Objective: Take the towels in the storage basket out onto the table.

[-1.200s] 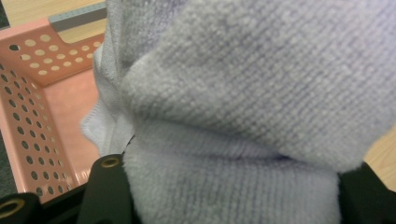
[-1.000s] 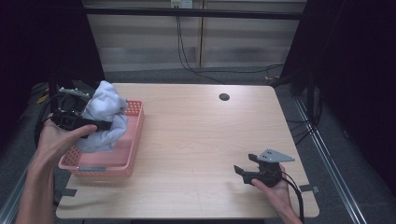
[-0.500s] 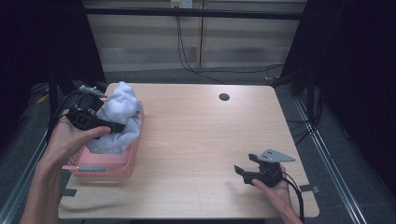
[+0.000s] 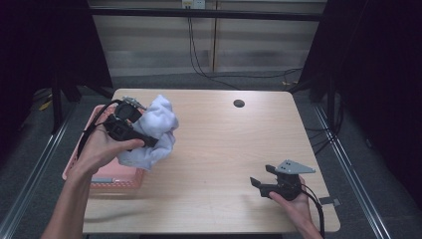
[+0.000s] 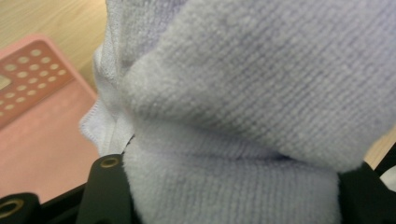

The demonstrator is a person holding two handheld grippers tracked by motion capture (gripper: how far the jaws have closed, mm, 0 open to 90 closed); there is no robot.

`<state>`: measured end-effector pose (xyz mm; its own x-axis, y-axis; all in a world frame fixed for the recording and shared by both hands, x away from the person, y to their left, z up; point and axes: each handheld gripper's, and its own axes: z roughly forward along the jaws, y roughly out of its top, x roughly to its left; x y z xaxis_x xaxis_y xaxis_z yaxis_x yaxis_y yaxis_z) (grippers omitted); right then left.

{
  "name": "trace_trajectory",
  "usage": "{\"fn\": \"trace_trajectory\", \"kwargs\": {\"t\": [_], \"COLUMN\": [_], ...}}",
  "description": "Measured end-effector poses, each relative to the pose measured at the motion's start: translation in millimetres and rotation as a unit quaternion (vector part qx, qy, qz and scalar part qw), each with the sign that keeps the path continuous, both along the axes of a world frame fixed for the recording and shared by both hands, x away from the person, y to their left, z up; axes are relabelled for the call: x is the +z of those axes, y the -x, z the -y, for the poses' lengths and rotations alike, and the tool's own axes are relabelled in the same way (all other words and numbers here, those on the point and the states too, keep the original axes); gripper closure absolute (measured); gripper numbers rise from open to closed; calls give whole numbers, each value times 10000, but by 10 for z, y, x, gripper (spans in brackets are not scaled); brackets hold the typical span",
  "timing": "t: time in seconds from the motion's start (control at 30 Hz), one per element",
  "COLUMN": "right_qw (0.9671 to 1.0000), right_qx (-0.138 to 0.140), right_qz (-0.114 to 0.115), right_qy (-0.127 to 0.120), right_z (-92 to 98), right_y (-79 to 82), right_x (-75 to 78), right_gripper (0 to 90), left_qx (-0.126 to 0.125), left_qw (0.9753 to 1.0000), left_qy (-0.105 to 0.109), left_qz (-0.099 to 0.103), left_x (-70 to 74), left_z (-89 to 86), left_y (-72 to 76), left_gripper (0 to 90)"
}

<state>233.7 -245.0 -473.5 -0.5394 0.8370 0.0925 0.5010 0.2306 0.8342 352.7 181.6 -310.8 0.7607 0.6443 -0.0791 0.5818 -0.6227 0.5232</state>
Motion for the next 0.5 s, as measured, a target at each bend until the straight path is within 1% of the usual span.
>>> {"fn": "trace_trajectory", "kwargs": {"t": [0.03,0.07,0.1,0.13,0.23,0.3,0.43,0.47,0.5], "right_qw": [10000,10000,10000,10000,10000,10000,10000,10000,10000], "right_qx": [-12,-14,-15,-15,19,30,45,50,50], "right_qz": [4,-10,-11,-14,-7,-27,-18,-12,-12], "right_qy": [-9,-9,-10,-13,8,10,1,-12,-12], "right_z": [-1,-1,-1,-2,-4,-7,0,1,1], "right_y": [-1,-3,-4,-4,-11,-13,-14,-12,-12], "right_x": [0,-1,-2,-2,-6,-4,-1,0,0], "right_gripper": [243,243,243,243,244,245,245,245,245], "left_qx": [1,1,-86,-146,-254,-365,-515,-555,-555], "left_qw": [10000,10000,10000,9999,9995,9992,9984,9982,9982], "left_qy": [25,25,29,46,176,114,180,188,188], "left_qz": [-18,-18,-29,-38,-86,-71,-122,-156,-156], "left_x": [-16,-16,-46,-60,-101,-126,-214,-235,-235], "left_z": [40,40,119,161,318,422,662,709,709], "left_y": [6,6,5,6,26,34,47,48,48], "left_gripper": [416,416,416,416,415,415,415,415,415]}}
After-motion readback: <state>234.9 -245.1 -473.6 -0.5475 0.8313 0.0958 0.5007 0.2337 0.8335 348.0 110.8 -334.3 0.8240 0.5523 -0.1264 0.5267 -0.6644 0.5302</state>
